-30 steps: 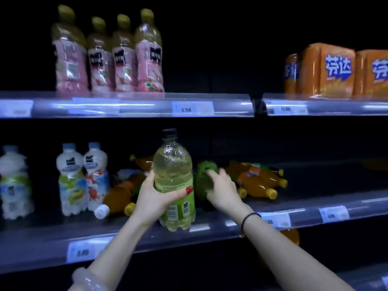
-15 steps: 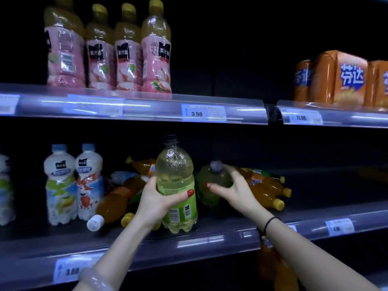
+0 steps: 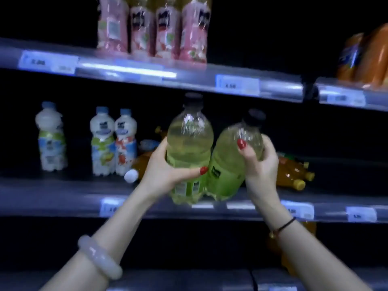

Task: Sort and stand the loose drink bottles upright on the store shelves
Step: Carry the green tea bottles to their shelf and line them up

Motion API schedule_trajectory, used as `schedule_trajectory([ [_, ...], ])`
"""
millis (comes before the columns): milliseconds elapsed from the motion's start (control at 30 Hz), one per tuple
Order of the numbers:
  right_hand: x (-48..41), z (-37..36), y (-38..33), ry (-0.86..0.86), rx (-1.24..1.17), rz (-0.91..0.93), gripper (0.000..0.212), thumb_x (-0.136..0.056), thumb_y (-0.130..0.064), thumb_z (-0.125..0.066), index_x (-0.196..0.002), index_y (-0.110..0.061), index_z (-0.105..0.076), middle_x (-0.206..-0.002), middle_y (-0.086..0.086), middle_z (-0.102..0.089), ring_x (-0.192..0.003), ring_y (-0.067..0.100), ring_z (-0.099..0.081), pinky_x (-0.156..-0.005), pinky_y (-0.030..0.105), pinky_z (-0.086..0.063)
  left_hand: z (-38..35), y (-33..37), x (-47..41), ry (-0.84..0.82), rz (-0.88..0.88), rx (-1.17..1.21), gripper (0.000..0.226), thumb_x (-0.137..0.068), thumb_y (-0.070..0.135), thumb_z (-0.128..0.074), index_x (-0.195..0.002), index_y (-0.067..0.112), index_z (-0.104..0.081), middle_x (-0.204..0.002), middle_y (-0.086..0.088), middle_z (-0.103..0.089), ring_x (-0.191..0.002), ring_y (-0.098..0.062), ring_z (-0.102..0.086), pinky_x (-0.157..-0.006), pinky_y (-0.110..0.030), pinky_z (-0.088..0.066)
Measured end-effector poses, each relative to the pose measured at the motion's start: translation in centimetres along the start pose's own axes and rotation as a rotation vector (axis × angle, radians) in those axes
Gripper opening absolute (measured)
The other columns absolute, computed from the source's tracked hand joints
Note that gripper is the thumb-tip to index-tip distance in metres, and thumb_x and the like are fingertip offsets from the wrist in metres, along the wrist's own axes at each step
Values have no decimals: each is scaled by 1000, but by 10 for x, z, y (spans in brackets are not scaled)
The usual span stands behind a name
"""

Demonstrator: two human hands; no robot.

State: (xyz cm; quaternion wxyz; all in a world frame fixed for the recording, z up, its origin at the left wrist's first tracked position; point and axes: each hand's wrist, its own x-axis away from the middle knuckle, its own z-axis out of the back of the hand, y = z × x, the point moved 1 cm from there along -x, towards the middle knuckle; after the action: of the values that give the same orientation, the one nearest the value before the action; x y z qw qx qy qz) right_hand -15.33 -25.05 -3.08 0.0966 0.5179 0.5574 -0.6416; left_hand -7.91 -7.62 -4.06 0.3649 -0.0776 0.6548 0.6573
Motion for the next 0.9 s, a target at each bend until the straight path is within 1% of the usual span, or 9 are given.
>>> schedule_trajectory([
  [133, 24, -52, -30, -83, 29, -82, 56, -70, -44, -62, -109, -5, -62, -96, -1, -66, -89, 7, -62, -82, 27, -52, 56, 12, 43, 43, -5, -69, 70, -42, 42, -88, -103, 39, -55, -104, 14, -69, -98, -1, -66, -87, -22, -52],
  [200, 47, -84, -39, -164, 10, -147, 53, -70, -45, -61, -107, -6, -64, -95, 0, -67, -90, 15, -63, -85, 38, -52, 92, 16, 71, 73, 2, -101, 66, -42, 40, -88, -99, 40, -54, -96, 21, -70, -93, 5, -66, -82, -15, -52],
  [267, 76, -119, -46, -238, -11, -233, 54, -68, -47, -61, -104, -7, -64, -95, 3, -68, -89, 19, -65, -83, 41, -53, 130, 15, 99, 92, 18, -97, 65, -43, 29, -90, -96, 37, -55, -86, 28, -71, -85, 8, -67, -72, -9, -51],
  [400, 156, -206, -46, -280, -80, -394, 43, -63, -47, -66, -94, -17, -67, -107, 15, -70, -100, 31, -67, -91, 45, -53, 228, -6, 163, 106, 129, -136, 58, -43, 36, -85, -96, 36, -60, -91, 21, -73, -89, 0, -69, -75, -14, -53],
  [533, 240, -281, -34, -292, -149, -581, 42, -61, -40, -69, -92, -12, -66, -89, 7, -73, -81, 21, -70, -78, 37, -56, 319, -41, 218, 72, 269, -159, 62, -40, 35, -83, -97, 30, -61, -89, 15, -75, -88, -5, -70, -75, -18, -53],
  [600, 274, -308, -25, -276, -145, -640, 43, -66, -36, -69, -99, -8, -65, -88, 5, -72, -79, 19, -69, -77, 36, -56, 353, -59, 238, 49, 339, -175, 61, -39, 33, -82, -97, 29, -62, -89, 14, -75, -88, -5, -70, -75, -17, -53],
  [700, 318, -343, -7, -235, -65, -680, 54, -64, -41, -66, -109, -12, -60, -97, 5, -70, -90, 21, -67, -84, 39, -55, 393, -93, 256, 13, 443, -182, 67, -39, 29, -87, -100, 32, -59, -96, 9, -73, -91, -4, -68, -79, -20, -52],
  [800, 353, -358, 25, -235, 2, -721, 53, -64, -49, -65, -111, -24, -57, -111, 4, -66, -106, 24, -63, -94, 48, -52, 408, -128, 271, -19, 521, -182, 73, -53, 11, -89, -109, 36, -50, -104, 15, -63, -93, 2, -61, -76, -13, -44],
  [900, 382, -360, 59, -222, 71, -749, 41, -71, -46, -67, -109, -41, -52, -119, -3, -60, -114, 22, -58, -98, 45, -49, 407, -175, 282, -59, 581, -184, 75, -56, 9, -88, -110, 41, -46, -105, 19, -59, -95, 6, -56, -72, -9, -42],
])
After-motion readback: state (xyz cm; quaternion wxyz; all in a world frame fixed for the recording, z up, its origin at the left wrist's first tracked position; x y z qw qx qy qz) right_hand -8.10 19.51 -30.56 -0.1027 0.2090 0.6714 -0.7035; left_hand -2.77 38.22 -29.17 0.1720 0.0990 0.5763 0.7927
